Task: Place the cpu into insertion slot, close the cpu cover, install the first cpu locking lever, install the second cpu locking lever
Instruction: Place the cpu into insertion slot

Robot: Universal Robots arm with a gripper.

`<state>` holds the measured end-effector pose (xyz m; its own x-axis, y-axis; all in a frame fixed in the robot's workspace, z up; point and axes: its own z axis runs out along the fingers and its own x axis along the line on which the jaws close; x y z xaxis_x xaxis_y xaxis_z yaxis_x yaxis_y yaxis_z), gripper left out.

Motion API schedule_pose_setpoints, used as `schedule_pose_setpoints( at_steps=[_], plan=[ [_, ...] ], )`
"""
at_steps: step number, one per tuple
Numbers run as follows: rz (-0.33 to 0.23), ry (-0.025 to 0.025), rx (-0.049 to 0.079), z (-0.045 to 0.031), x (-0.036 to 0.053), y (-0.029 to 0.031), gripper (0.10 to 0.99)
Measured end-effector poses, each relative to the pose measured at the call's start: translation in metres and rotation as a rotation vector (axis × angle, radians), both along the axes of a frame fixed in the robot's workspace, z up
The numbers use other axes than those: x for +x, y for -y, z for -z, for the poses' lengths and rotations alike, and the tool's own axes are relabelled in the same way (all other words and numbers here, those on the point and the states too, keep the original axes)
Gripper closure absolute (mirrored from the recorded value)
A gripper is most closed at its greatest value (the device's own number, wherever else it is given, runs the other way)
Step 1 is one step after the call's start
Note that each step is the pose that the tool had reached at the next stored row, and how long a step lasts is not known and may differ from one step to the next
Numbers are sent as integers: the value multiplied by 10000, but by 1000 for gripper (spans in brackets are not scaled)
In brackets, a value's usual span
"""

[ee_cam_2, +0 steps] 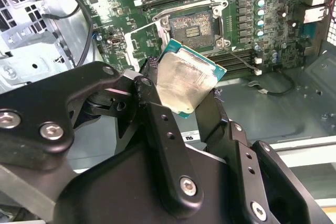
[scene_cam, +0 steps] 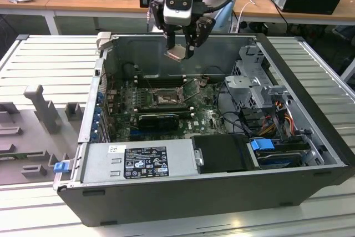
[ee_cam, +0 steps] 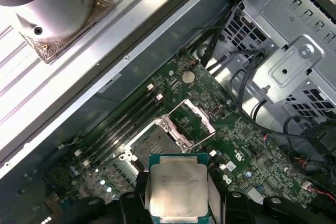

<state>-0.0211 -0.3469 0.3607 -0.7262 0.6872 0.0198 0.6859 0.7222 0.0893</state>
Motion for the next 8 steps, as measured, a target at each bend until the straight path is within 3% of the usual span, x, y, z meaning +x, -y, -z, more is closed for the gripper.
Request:
schedule_pose_setpoints(
  at_steps=[8],
  plan=[
    [383,0,0,0,0,0,557]
  ],
)
